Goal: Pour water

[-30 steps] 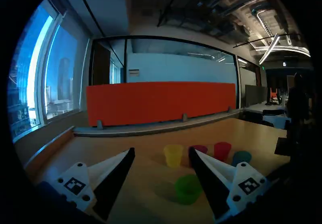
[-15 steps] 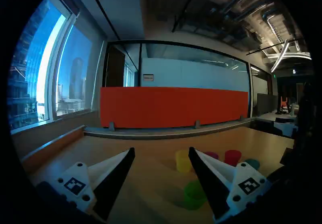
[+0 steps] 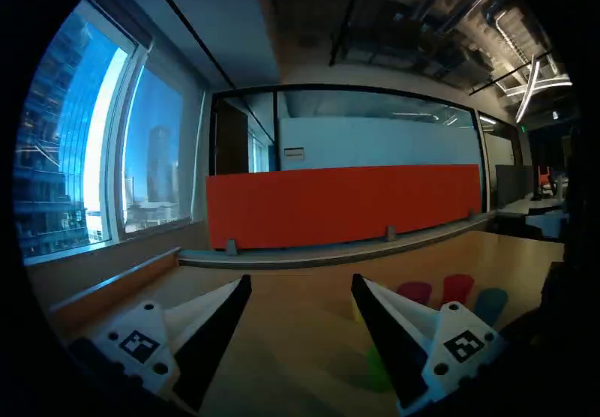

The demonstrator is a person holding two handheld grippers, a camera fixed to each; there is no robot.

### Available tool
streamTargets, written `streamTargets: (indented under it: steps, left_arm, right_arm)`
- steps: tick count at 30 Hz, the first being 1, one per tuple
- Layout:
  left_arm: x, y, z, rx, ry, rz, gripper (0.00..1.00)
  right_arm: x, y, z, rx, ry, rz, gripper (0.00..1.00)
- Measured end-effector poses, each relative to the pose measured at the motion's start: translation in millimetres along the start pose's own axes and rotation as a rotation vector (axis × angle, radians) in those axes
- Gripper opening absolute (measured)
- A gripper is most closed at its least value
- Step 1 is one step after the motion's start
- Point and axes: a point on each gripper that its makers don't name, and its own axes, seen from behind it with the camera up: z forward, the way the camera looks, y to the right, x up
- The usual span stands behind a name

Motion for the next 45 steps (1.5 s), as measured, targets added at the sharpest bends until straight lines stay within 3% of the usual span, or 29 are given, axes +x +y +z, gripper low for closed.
streamTargets:
  steps: [12,21,27,45]
  left_arm:
    - [-26,-6.9,11.3,0.038,0.010,-0.011,1.00]
    - [-50,-13.3,20.5,0.046,0.005,-0.055,0.99]
    - [-61,-17.4,21.5,0.055,-0.003,-0.050,1.00]
    - [-79,-15.2,27.6,0.049,-0.034,-0.052,1.00]
  right_arm:
    - [-2,3,1.0,-0.031,-0.024,-0.018,0.99]
    - [-9,2,5.4,-0.037,-0.043,-0.029,0.99]
    - [-13,-2,8.2,-0.033,-0.052,-0.020,0.99]
    - [-20,4,8.9,-0.041,-0.066,-0.023,0.99]
